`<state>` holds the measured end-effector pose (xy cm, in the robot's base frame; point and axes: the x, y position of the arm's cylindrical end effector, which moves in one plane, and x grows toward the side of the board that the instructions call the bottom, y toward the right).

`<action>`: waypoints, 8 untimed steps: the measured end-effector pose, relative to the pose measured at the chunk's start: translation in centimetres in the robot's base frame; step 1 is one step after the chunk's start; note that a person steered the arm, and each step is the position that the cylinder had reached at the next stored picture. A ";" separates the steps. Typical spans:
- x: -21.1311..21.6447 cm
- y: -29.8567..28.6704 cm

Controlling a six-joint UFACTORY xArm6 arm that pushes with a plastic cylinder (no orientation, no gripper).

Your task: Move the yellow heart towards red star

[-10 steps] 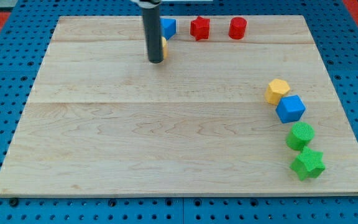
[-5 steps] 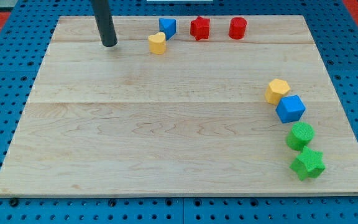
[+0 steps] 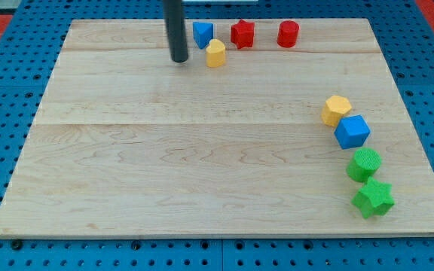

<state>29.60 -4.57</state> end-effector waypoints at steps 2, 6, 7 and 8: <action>-0.9 -2.2; -0.5 6.6; 2.0 1.5; 6.4 4.9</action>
